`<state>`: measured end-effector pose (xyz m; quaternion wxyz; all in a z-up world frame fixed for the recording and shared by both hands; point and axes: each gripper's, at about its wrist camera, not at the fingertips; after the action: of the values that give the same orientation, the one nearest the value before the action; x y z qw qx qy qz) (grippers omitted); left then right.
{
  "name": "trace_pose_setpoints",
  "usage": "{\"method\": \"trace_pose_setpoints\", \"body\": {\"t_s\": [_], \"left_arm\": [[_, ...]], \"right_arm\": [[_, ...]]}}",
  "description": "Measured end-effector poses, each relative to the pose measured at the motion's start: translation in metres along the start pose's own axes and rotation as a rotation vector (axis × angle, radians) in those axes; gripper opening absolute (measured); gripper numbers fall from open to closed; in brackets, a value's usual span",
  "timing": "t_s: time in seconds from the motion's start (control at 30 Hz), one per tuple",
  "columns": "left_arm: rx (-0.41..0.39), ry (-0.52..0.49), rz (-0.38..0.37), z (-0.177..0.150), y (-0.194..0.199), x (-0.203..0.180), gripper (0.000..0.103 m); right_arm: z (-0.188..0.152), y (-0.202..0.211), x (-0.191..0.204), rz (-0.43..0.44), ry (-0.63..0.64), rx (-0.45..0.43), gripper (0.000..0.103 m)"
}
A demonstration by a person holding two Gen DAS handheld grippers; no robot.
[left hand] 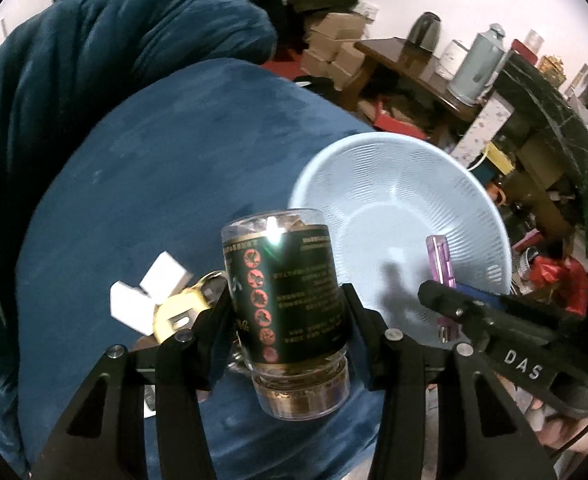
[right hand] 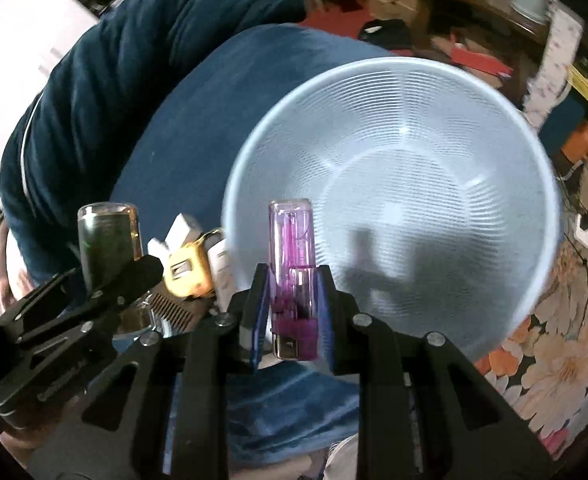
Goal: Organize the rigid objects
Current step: 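Carry the jar and lighter over the blue basket and open both grippers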
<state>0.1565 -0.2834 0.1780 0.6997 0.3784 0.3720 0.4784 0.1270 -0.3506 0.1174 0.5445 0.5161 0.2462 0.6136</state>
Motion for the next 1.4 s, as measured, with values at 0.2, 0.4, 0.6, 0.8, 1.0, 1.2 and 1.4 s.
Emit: {"method": "trace_pose_setpoints", "body": {"t_s": [0.2,0.4,0.6,0.8,1.0,1.2,1.4], "left_arm": [[0.023,-0.013,-0.053,0.011,-0.025,-0.033,0.051],[0.073,-0.074,-0.055,0.01,-0.054,-0.062,0.051],[0.125,-0.091,-0.051,0.008,-0.08,-0.071,0.051],[0.165,-0.082,-0.047,0.009,-0.098,-0.07,0.051],[0.17,-0.088,-0.04,0.013,-0.105,-0.075,0.051],[0.179,-0.095,-0.004,0.012,-0.11,-0.076,0.051],[0.174,-0.093,-0.005,0.012,-0.107,-0.074,0.051]], "right_arm": [[0.005,0.005,-0.029,-0.035,-0.052,-0.004,0.023],[0.015,0.004,-0.061,-0.066,-0.054,0.011,0.023],[0.024,-0.002,-0.088,-0.091,-0.065,0.025,0.023],[0.031,0.0,-0.107,-0.114,-0.061,0.039,0.023],[0.032,0.004,-0.111,-0.139,-0.027,0.037,0.023],[0.032,0.005,-0.113,-0.181,0.004,0.037,0.023],[0.033,0.008,-0.115,-0.192,0.005,0.037,0.024]]}}
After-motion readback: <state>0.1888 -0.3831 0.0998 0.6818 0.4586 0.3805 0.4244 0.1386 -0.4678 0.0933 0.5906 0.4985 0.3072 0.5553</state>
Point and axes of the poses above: each gripper's, at about its wrist camera, not at the fingertips, and y roughly against the way its jaws point, x to its left, z to its top, and after that the axes turned 4 degrees about y, right-handed
